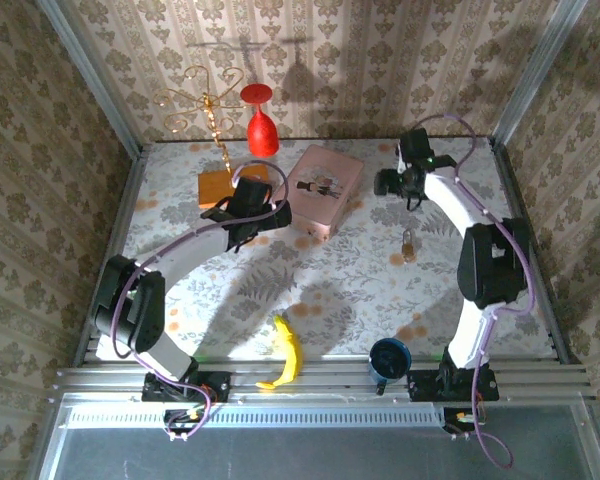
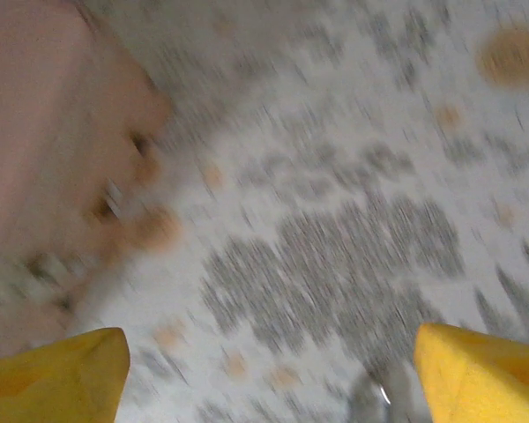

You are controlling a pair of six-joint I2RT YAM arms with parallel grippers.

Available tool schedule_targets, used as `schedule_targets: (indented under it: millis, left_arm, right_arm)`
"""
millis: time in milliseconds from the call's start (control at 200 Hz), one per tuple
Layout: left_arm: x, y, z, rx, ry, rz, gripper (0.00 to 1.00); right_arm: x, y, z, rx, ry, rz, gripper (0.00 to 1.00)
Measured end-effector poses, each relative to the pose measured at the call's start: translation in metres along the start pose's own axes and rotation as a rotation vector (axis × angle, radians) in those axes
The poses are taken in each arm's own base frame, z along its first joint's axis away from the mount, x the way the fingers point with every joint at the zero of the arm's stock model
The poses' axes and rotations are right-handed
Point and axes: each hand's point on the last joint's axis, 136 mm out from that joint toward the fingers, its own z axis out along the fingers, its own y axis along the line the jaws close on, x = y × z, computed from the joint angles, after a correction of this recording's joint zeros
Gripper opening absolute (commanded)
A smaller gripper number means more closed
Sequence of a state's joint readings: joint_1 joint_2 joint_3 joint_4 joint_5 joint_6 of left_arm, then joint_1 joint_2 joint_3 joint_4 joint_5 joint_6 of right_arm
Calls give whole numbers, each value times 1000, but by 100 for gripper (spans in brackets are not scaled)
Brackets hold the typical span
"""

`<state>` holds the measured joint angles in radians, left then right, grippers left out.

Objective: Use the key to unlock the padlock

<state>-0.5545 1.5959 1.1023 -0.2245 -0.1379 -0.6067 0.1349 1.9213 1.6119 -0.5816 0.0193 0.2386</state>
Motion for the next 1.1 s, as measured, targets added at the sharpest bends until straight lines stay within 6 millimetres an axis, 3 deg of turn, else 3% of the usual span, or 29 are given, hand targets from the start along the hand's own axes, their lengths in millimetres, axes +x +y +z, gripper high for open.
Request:
schedule_targets:
  millis: [100, 280, 465, 540, 635, 705, 920, 1101]
  left_arm:
    - [1, -7, 1, 41, 1, -31, 100]
    - [4, -23, 1, 98, 4, -39, 100]
    - [17, -36, 13, 124, 44, -22, 98]
    - [21, -38, 17, 126, 58, -19, 97]
    - [23, -41, 22, 134, 69, -17, 93]
    - [23, -43, 25, 139, 71, -19, 92]
    - [22, -48, 34, 150, 81, -19, 92]
    - [25, -46, 43, 149, 92, -25, 93]
  right_arm:
    - [-28, 19, 21, -79, -36, 5, 98]
    - [-58, 49, 62, -216, -53, 23, 100]
    - [-91, 74, 76, -333, -100, 36, 98]
    - [-107, 84, 79, -378, -128, 39, 94]
    - [-118, 94, 82, -426, -142, 45, 82]
    - [-120, 98, 87, -450, -136, 48, 75]
    - [-100, 98, 100, -453, -57, 63, 75]
    - [-90, 97, 104, -443, -27, 40, 52]
